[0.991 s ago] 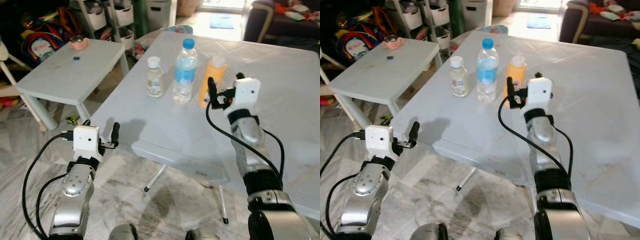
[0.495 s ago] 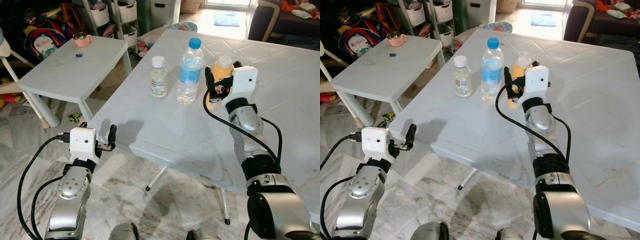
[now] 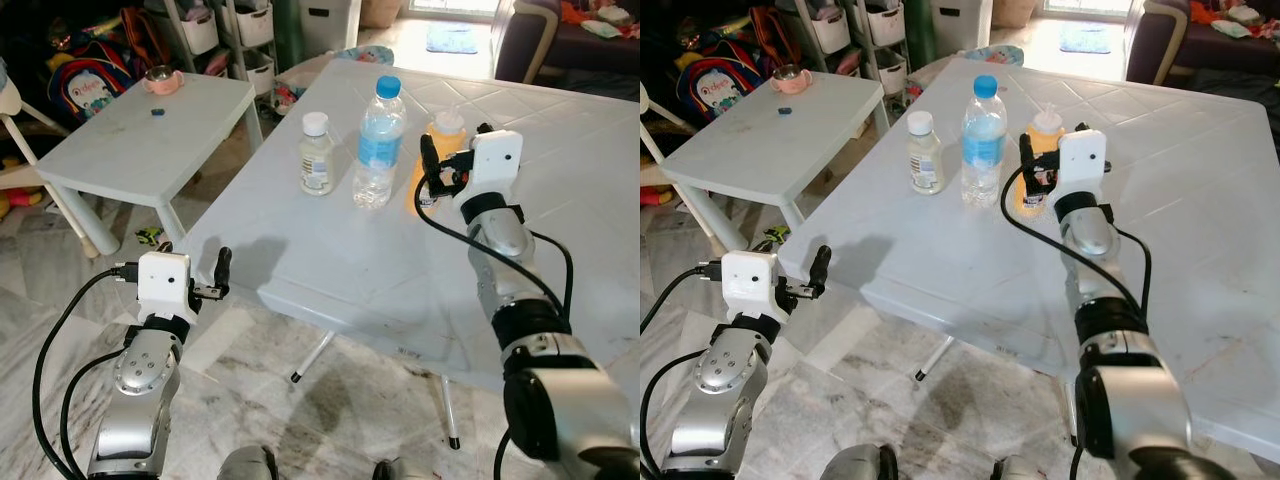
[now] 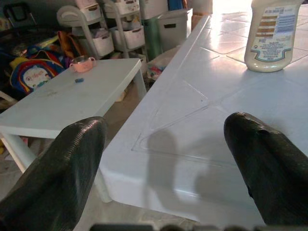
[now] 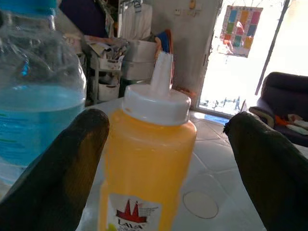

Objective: Restocking fridge

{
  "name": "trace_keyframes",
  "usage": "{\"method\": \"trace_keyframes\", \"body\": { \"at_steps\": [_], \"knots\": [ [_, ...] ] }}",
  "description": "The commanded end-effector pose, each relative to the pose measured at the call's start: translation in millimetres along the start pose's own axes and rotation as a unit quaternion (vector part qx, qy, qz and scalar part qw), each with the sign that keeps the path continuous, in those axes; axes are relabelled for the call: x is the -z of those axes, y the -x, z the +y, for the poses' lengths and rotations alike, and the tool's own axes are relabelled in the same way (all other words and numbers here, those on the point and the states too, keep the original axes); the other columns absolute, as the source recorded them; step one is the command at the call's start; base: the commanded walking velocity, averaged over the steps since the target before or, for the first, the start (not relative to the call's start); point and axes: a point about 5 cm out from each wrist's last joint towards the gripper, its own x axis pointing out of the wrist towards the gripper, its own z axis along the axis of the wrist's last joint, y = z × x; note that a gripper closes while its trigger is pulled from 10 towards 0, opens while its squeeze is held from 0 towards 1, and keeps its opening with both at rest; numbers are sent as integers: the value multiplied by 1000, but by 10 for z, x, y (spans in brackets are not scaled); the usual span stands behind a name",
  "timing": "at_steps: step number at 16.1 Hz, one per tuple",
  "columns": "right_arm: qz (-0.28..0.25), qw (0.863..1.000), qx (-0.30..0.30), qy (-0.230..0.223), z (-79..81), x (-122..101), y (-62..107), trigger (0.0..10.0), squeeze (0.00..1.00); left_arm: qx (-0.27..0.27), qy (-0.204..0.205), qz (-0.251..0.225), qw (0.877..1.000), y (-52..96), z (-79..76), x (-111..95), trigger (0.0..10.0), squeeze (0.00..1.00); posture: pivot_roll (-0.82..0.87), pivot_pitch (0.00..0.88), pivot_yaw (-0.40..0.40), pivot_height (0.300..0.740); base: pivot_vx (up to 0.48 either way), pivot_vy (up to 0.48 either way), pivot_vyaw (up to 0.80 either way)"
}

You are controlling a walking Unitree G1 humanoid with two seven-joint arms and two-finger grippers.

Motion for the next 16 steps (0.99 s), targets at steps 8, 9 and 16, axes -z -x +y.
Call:
{"method": "trace_keyframes", "body": {
  "at_steps": [8, 9, 16],
  "knots": [
    [1, 1000, -16, -10, -14, -105, -153, 10000, 0, 2, -6, 17, 1000, 155, 72, 32, 10000, 0, 139, 96, 63, 740, 0, 0, 0],
    [3, 1000, -21, -11, -8, -119, -173, 10000, 0, 4, -7, 18, 1000, 150, 72, 24, 10000, 0, 141, 97, 66, 740, 0, 0, 0],
    [36, 998, -38, -18, -5, -97, -226, 10000, 0, 8, -12, 22, 1000, 167, 91, 12, 10000, 0, 151, 105, 75, 740, 0, 0, 0]
  ]
}}
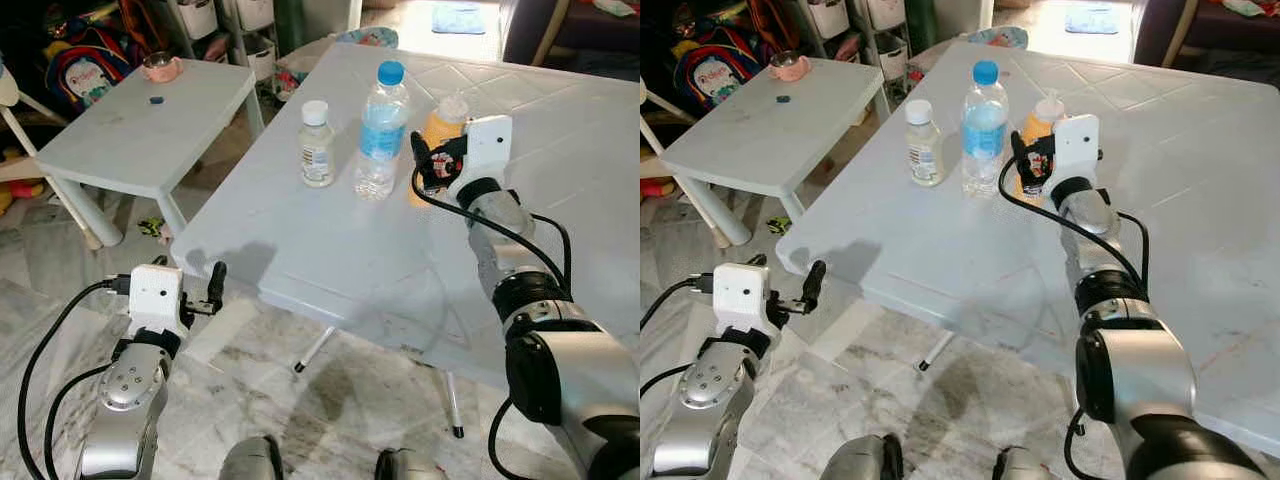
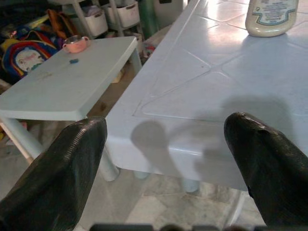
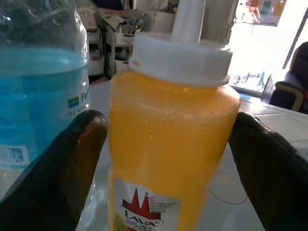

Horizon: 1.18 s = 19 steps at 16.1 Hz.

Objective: Restocking fridge

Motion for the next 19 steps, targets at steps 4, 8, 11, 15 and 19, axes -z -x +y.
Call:
{"method": "trace_keyframes", "body": {
  "at_steps": [4, 8, 11, 15, 19],
  "knots": [
    [-7, 1000, -8, 12, -35, -100, -53, 0, 0, -2, -5, -2, 1000, 4, 25, -40, 10000, 0, 145, 101, 73, 740, 0, 0, 0],
    [-16, 999, -10, 33, -44, -128, -53, 1176, 0, 1, -1, -1, 1000, -21, -10, -31, 10000, 0, 132, 97, 71, 740, 0, 0, 0],
    [-27, 998, -27, 47, -17, -163, -59, 3059, 0, 4, 3, -1, 1000, -59, -50, -27, 10000, 0, 117, 92, 65, 740, 0, 0, 0],
    [-33, 997, -40, 52, 0, -187, -62, 8784, 0, 2, 8, -7, 1000, -125, -79, -40, 10000, 0, 96, 89, 55, 740, 0, 0, 0],
    [-45, 996, -62, 54, 55, -218, -65, 5529, 0, 2, 11, -11, 1000, -156, -89, -48, 10000, 0, 82, 89, 54, 740, 0, 0, 0]
  ]
}}
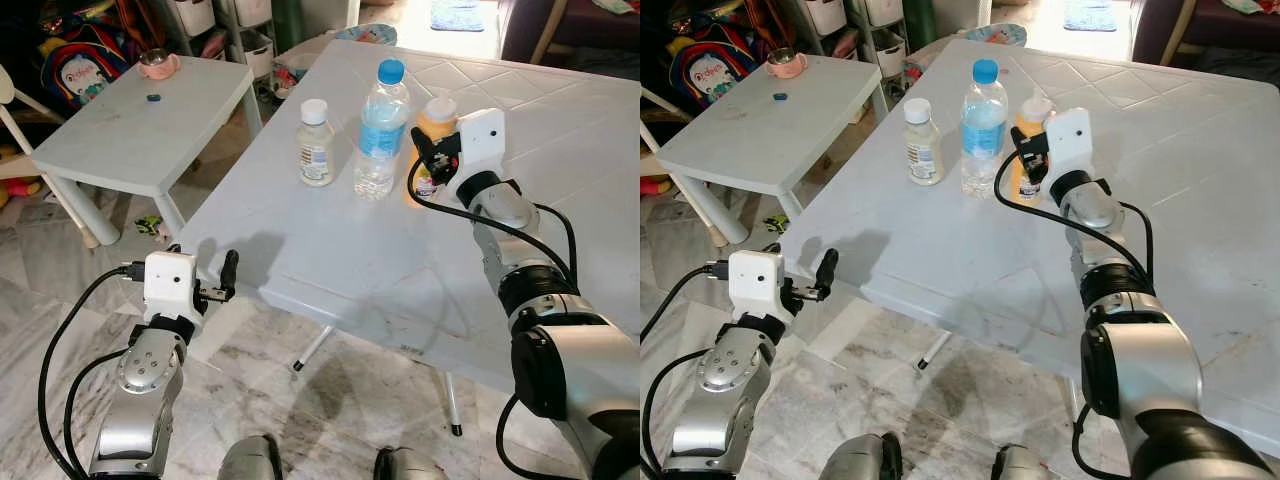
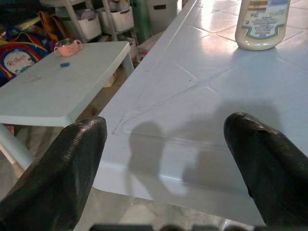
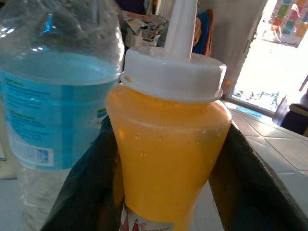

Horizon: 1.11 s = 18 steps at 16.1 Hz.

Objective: Restocking fridge

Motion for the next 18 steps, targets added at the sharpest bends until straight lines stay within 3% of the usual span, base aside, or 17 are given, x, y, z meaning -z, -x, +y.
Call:
{"method": "trace_keyframes", "body": {
  "at_steps": [1, 4, 6, 9, 10, 11, 12, 13, 14, 16, 18],
  "knots": [
    [-32, 999, -6, 0, 3, -138, -47, 10000, 0, -5, -2, -2, 1000, -10, 20, 1, 10000, 0, 80, 88, 54, 740, 0, 0, 0],
    [-42, 999, -22, -21, 13, -152, -28, 10000, 0, 7, 6, 0, 1000, -35, -32, 19, 10000, 0, 53, 58, 67, 740, 0, 0, 0],
    [-66, 996, -60, -31, 127, -110, 105, 10000, 0, 15, 18, 13, 1000, -39, -133, 107, 10000, 0, 19, 24, 56, 740, 0, 0, 0],
    [-85, 993, -8, -77, 54, -116, 219, 10000, 0, 7, 29, 17, 999, -61, -179, 156, 10000, 0, 1, 0, 40, 740, 0, 0, 0],
    [-78, 988, 71, -116, -46, 4, 389, 10000, 0, 0, 38, 16, 999, -97, -215, 176, 10000, 0, -13, 0, 39, 740, 0, 0, 0],
    [-77, 986, 85, -123, -39, 51, 458, 10000, 0, -2, 43, 17, 999, -106, -223, 187, 10000, 0, -22, 0, 42, 740, 0, 0, 0],
    [-66, 983, 109, -130, 83, 204, 641, 4667, 0, 6, 49, 23, 998, -132, -277, 225, 10000, 0, -43, 0, 53, 740, 0, 0, 0],
    [-61, 983, 113, -132, 125, 231, 681, 6510, 0, 11, 49, 24, 998, -143, -300, 230, 10000, 0, -48, 0, 56, 740, 0, 0, 0],
    [-52, 980, 104, -160, 287, 248, 741, 10000, 0, 22, 49, 20, 998, -193, -357, 222, 10000, 0, -69, 0, 58, 740, 0, 0, 0],
    [-43, 983, 74, -165, 487, 239, 765, 10000, 0, 23, 49, 12, 998, -250, -368, 193, 10000, 0, -71, 0, 48, 740, 0, 0, 0],
    [-37, 981, 77, -173, 529, 218, 773, 10000, 0, 11, 50, 5, 999, -290, -336, 175, 10000, 0, -69, 0, 36, 740, 0, 0, 0]
  ]
}}
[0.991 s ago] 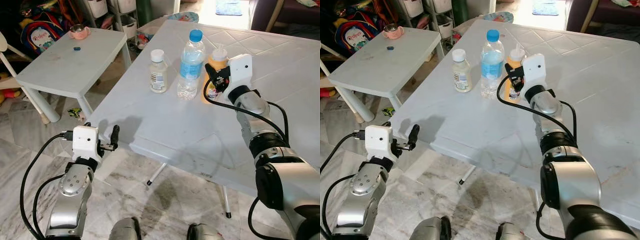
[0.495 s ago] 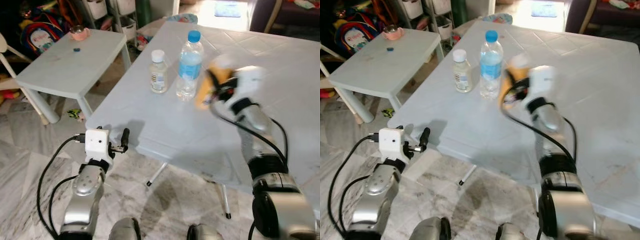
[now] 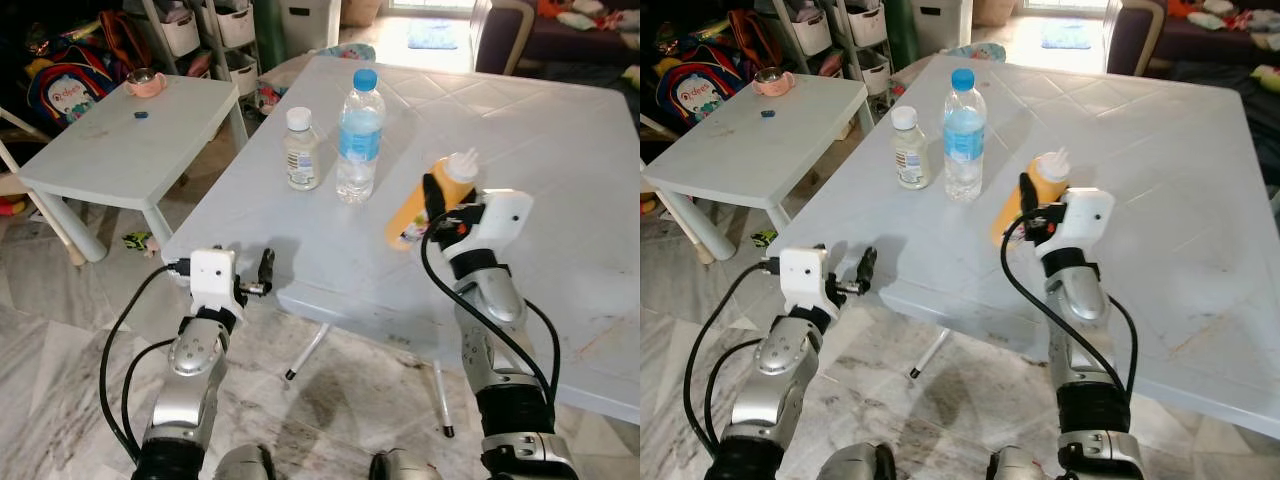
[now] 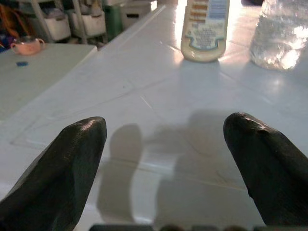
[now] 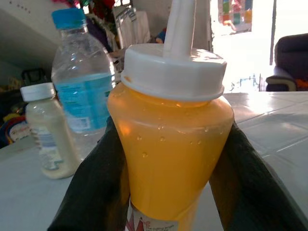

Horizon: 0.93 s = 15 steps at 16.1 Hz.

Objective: Restocking fridge

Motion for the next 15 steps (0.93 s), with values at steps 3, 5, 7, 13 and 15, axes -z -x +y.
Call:
{"method": "trace_keyframes", "body": {
  "at_steps": [3, 5, 7, 13, 15],
  "knots": [
    [14, 1000, -10, -2, 89, -55, -53, 10000, 0, -20, -1, -1, 1000, -2, 43, 41, 10000, 0, -62, 0, 24, 740, 0, 0, 0],
    [14, 1000, -17, 2, 107, -66, -65, 10000, 0, -18, 1, -1, 1000, 8, 21, 51, 10000, 0, -63, 0, 24, 740, 0, 0, 0],
    [34, 999, -12, 8, 106, -11, -56, 10000, 0, -18, 3, -1, 1000, 7, 12, 58, 10000, 0, -62, 0, 25, 740, 0, 0, 0],
    [76, 997, 27, 2, 71, 143, 15, 10000, 0, -25, -4, -1, 1000, 16, 57, 64, 10000, 0, -60, 0, 28, 740, -126, 0, 0],
    [63, 997, 12, 44, 105, 106, 3, 10000, 0, -27, -4, 1, 1000, 33, 58, 80, 10000, 0, -62, 0, 29, 740, -274, 0, 0]
  ]
}}
